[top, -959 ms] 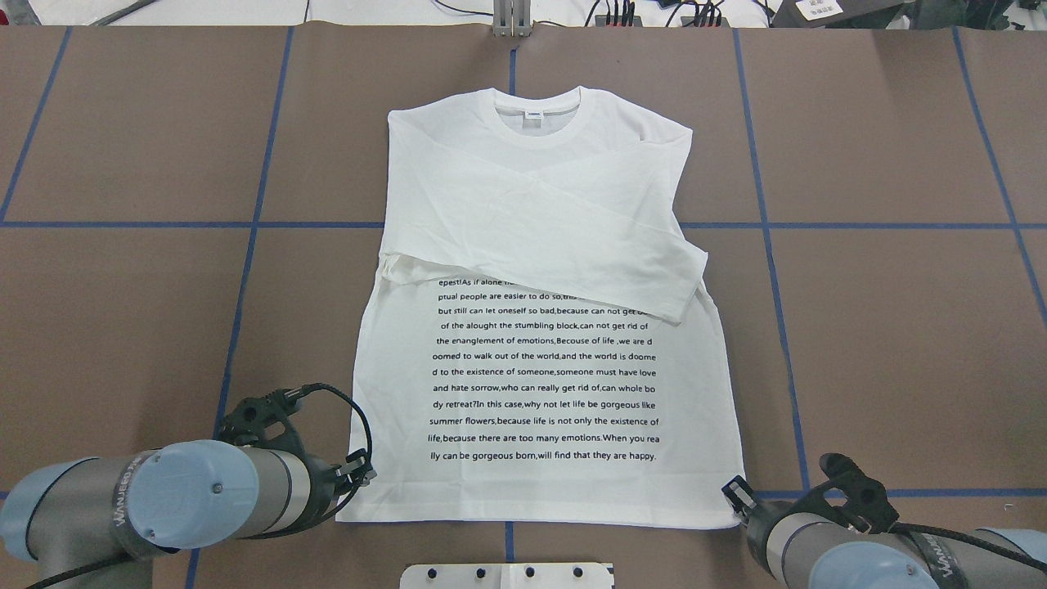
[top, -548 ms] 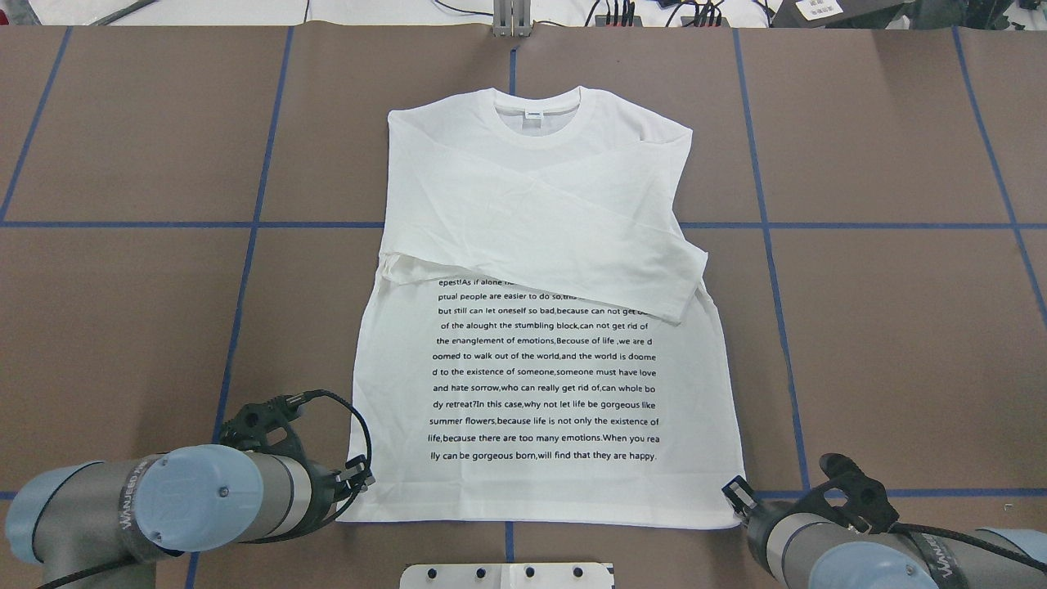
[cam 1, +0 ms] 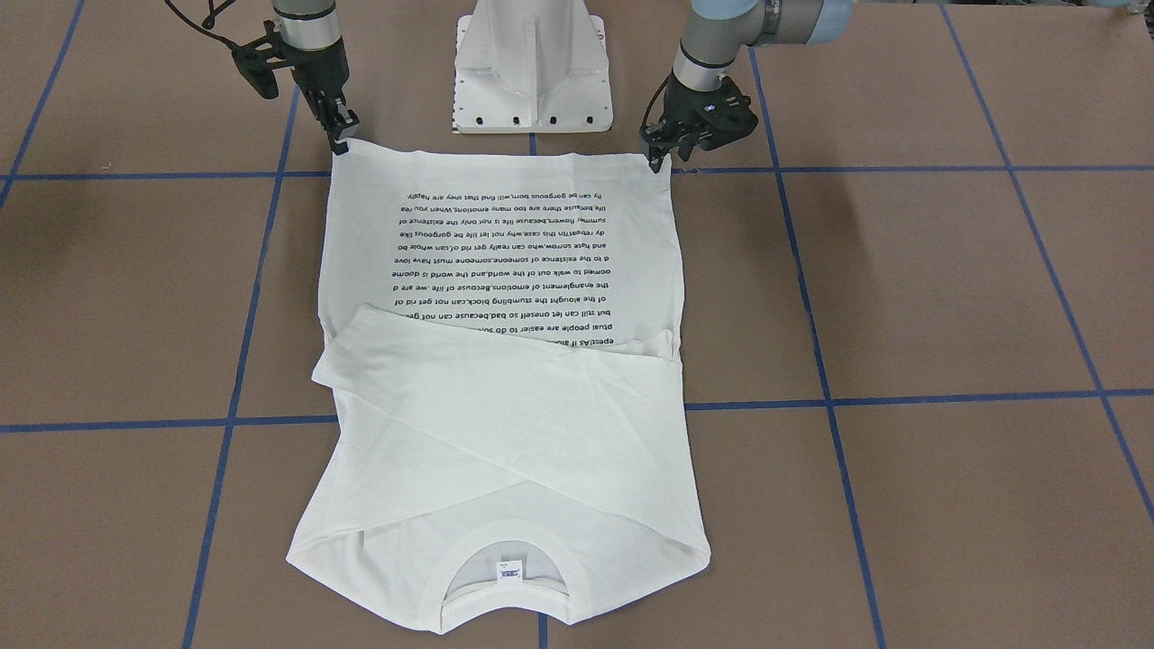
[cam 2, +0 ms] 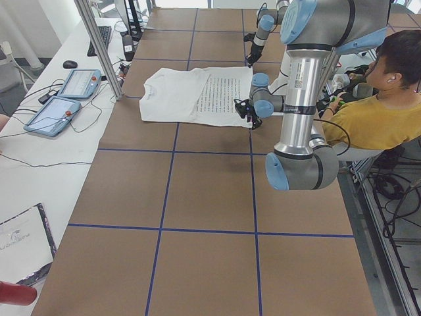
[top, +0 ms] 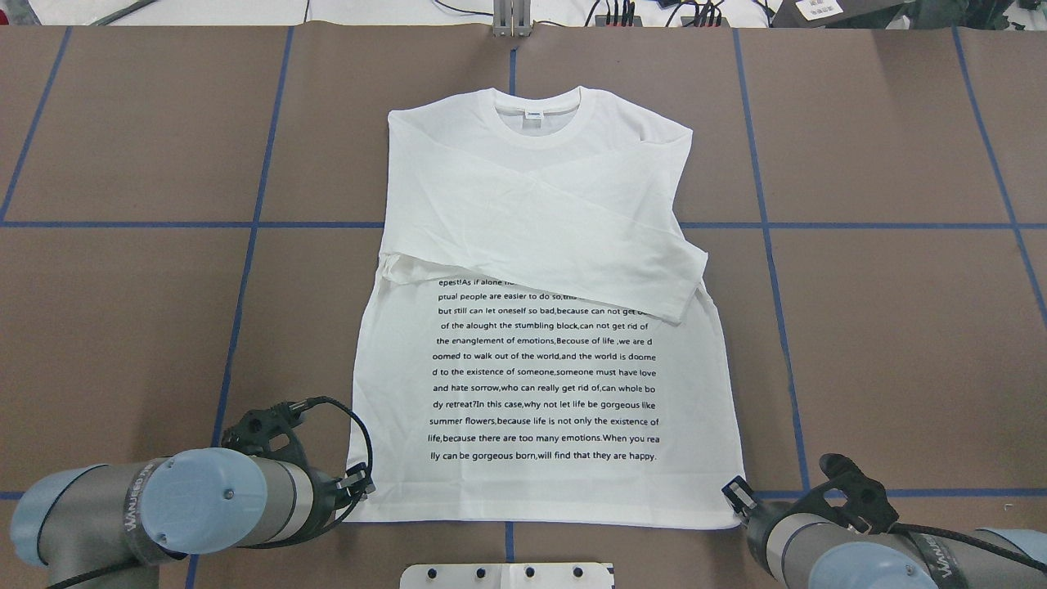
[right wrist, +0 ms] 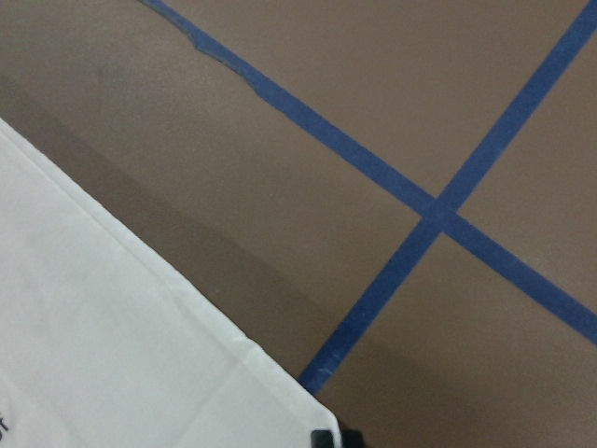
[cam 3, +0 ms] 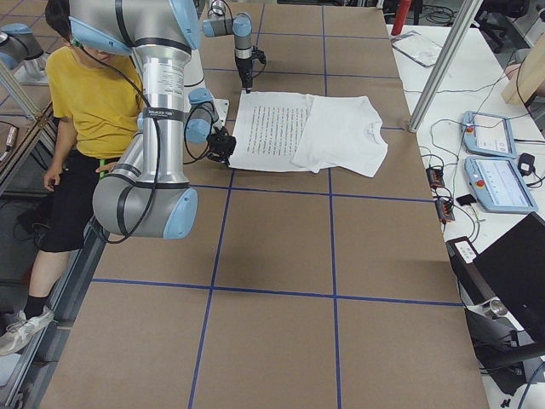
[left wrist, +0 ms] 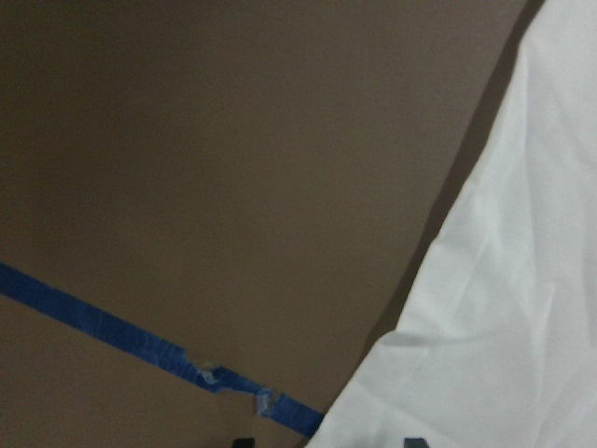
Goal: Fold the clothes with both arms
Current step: 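Grasp the two hem corners with the left and right grippers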
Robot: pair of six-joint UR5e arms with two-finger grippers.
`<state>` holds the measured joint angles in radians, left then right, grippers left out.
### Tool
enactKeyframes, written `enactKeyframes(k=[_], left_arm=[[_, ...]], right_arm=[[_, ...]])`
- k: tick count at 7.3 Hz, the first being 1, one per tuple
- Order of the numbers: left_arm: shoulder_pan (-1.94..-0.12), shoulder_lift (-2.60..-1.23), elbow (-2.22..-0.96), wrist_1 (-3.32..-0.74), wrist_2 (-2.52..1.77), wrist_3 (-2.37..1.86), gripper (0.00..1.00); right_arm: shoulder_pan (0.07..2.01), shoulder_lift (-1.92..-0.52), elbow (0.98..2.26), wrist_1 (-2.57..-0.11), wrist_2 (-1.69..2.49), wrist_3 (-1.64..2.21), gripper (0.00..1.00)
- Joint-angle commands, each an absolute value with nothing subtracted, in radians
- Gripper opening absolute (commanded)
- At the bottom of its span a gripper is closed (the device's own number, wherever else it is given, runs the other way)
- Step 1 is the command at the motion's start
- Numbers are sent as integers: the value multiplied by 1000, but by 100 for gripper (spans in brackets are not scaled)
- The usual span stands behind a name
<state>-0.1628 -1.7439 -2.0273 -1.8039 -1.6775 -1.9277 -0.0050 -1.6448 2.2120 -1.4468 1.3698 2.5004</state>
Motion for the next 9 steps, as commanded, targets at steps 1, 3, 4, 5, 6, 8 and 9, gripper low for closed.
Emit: enactKeyframes(k=[1,3,4,5,6,8,9], left_arm=[[-152,-1743,-2025,-1804,-1690,-1927,61],[-152,-1743,-2025,-1802,-1698,-1928,52],[-152,-1743,-2025,-1802,-1698,-1928,52],[-152,-1743,-2025,-1802,-1698,-1928,52],[-150,-1744,-2017,-1804,-1698,-1928,52],[-149,-1749,-2007,-1804,-1700,-1927,52],[-150,-1749,-2005,-1804,-1703,-1927,50]], right_arm=[[-5,-1644,2212,-1447,1370,2500,0],[-5,-1644,2212,-1447,1370,2500,0],[-5,-1646,2214,-1447,1370,2500,0],[-5,-1646,2214,-1448,1370,2500,0],[-5,-1646,2214,-1448,1370,2500,0],[-5,-1646,2214,-1448,1370,2500,0],[-5,-1646,2214,-1448,1370,2500,0]])
